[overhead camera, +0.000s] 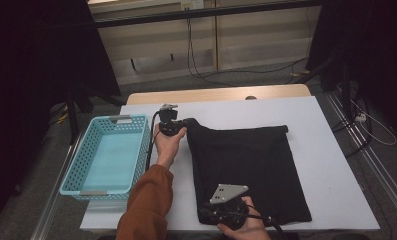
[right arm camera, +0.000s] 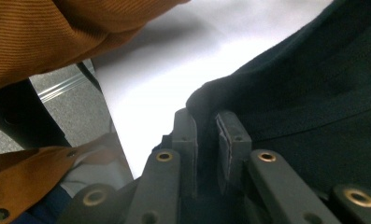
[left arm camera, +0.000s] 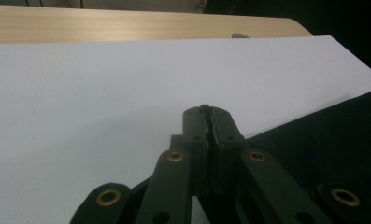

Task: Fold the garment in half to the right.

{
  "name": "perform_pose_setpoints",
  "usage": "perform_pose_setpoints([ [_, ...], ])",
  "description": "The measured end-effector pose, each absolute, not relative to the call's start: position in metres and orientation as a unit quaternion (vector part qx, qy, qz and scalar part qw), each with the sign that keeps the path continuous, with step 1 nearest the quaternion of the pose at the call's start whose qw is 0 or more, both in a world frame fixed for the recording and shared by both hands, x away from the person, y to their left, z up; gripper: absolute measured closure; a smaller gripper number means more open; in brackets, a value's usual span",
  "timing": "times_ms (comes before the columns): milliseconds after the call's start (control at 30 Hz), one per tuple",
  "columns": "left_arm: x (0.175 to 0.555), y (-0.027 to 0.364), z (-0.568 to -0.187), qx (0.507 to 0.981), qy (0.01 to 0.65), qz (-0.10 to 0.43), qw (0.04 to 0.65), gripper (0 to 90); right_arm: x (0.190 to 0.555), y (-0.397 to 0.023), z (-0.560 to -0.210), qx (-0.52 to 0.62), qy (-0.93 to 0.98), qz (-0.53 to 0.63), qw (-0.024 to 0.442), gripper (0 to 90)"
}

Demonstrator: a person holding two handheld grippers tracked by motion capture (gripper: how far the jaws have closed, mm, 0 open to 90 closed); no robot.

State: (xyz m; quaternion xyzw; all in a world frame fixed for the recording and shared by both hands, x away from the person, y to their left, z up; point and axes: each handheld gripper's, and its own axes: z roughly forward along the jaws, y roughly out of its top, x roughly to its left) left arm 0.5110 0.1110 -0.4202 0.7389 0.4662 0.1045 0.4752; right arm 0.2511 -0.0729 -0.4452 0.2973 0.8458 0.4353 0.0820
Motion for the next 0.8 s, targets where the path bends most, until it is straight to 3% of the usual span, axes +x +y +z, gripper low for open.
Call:
perform_pose_setpoints([
  [800,0.511,0.122,-0.39,0.723,0.465,0.113,0.498,86.3,0.257,-0.075,-0.419,0.263,0.833,0.479,0.085,81.8],
])
